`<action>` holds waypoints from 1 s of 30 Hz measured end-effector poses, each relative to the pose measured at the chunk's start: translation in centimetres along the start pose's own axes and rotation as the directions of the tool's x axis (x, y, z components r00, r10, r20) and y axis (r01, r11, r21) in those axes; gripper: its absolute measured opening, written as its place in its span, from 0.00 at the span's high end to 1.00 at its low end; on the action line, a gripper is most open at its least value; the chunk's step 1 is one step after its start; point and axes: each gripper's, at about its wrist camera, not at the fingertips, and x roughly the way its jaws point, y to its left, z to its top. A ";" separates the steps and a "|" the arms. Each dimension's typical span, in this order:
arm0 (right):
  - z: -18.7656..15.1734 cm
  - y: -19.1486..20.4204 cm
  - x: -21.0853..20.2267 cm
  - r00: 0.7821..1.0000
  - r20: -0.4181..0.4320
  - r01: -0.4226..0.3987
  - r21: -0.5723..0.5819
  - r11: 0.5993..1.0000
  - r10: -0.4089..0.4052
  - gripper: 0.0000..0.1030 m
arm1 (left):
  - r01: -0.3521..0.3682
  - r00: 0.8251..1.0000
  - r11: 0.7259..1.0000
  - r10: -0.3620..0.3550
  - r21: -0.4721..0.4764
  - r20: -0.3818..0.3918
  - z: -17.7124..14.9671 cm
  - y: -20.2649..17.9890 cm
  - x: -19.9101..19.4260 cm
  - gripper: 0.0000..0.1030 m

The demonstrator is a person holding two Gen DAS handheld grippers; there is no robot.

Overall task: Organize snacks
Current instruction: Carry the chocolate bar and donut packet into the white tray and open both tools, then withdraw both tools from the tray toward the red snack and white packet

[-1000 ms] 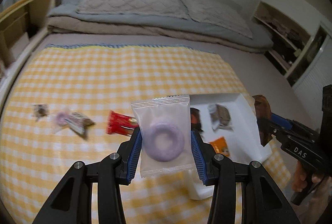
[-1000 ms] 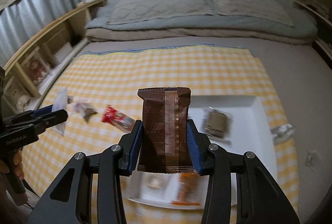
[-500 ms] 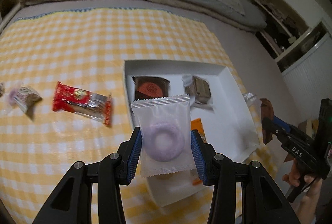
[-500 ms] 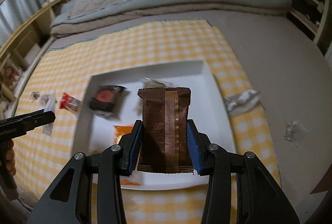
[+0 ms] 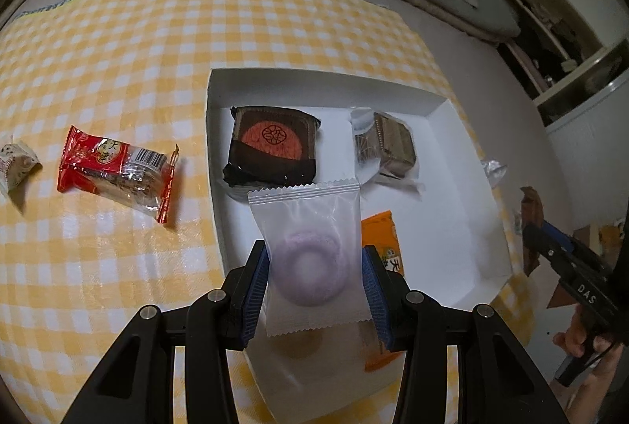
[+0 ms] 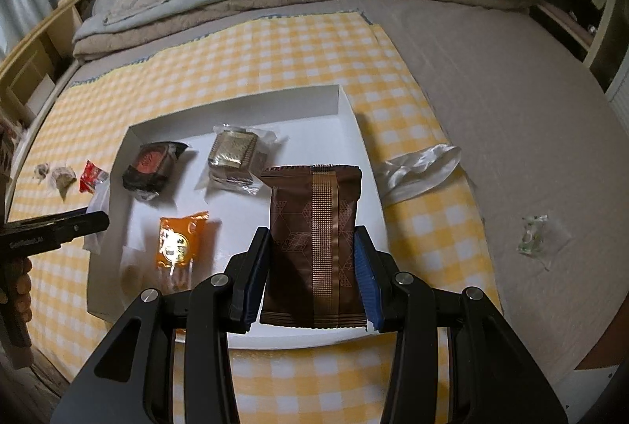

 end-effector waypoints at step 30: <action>-0.7 -1.0 2.9 0.996 -0.086 0.005 -0.025 1.000 -0.007 0.04 | -0.069 0.997 0.989 0.064 0.133 0.038 -3.5 -1.3 -3.4 0.00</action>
